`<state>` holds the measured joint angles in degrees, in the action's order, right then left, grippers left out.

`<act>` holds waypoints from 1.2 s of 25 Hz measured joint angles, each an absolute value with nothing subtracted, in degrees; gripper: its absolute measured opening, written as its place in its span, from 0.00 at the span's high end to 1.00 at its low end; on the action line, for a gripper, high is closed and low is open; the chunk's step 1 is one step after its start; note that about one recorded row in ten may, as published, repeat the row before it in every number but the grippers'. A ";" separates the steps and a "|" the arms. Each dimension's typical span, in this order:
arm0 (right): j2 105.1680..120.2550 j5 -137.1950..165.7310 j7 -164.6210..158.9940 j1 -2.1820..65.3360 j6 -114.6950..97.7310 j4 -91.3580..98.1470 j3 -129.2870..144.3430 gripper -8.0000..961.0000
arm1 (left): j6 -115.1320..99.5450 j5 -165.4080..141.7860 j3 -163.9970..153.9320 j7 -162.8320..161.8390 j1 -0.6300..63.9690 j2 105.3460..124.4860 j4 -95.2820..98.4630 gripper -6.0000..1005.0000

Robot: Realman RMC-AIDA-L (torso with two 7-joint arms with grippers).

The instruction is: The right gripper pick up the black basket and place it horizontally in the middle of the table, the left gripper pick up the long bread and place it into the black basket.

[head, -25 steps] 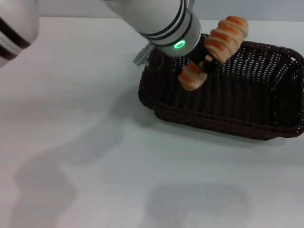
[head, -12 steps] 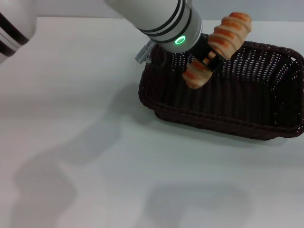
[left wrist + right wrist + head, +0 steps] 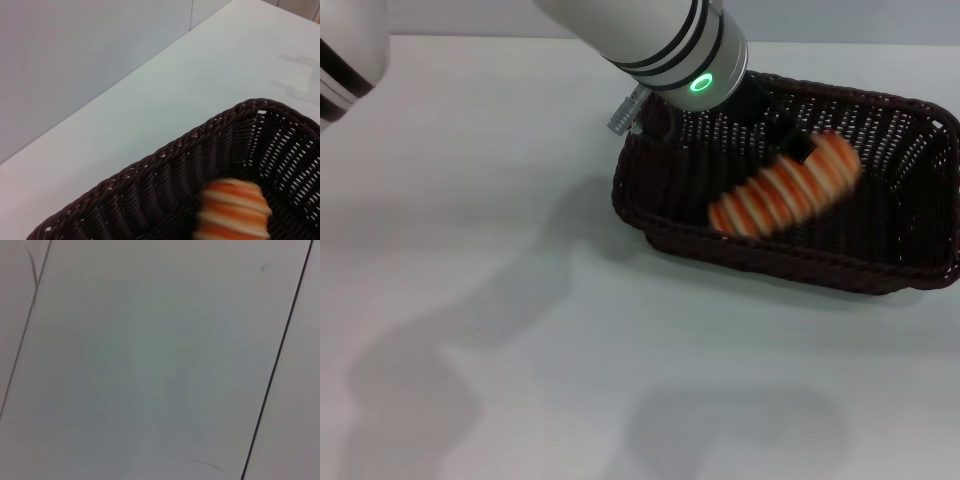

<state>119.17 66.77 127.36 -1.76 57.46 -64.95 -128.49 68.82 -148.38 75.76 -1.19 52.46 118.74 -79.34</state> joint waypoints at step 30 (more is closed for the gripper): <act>119.90 70.54 113.33 -8.14 51.42 -69.23 -128.56 0.20 | 0.74 -165.18 79.72 10.92 -2.06 118.08 -100.11 0.18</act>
